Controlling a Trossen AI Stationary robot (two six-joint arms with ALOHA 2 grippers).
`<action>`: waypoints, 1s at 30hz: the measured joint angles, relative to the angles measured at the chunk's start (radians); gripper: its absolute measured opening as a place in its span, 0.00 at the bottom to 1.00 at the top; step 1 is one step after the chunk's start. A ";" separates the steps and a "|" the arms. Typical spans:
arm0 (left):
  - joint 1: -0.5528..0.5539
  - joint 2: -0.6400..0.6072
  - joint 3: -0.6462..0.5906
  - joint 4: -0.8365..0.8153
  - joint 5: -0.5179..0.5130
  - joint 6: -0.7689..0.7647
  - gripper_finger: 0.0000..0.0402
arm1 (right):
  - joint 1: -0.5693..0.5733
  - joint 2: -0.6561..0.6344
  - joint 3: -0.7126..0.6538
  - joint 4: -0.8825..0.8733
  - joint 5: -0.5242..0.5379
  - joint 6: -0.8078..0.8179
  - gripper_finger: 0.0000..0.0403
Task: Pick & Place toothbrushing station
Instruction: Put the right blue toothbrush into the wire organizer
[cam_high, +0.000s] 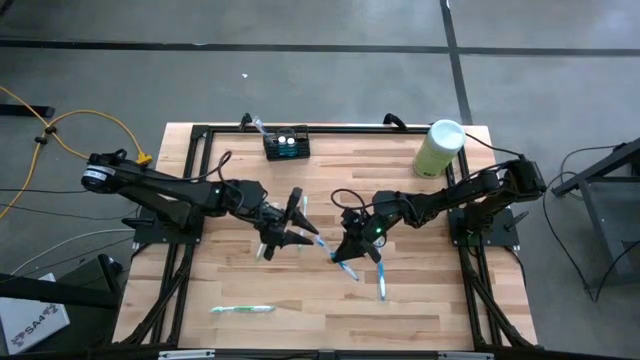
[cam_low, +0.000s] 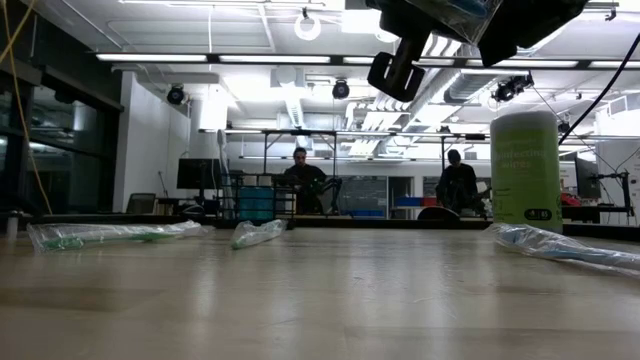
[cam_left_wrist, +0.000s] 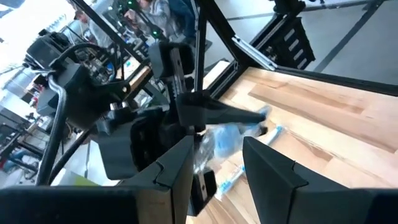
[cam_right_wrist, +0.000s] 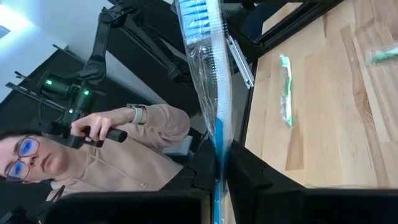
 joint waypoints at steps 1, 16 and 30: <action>0.003 0.006 0.000 0.008 0.000 0.000 0.33 | 0.000 0.000 0.000 0.004 0.000 0.000 0.04; -0.005 0.021 0.000 0.027 -0.003 0.000 0.33 | 0.000 0.000 0.000 -0.051 0.005 -0.019 0.04; -0.018 0.018 0.000 0.023 -0.029 -0.014 0.33 | 0.000 0.000 0.000 -0.035 0.004 -0.026 0.04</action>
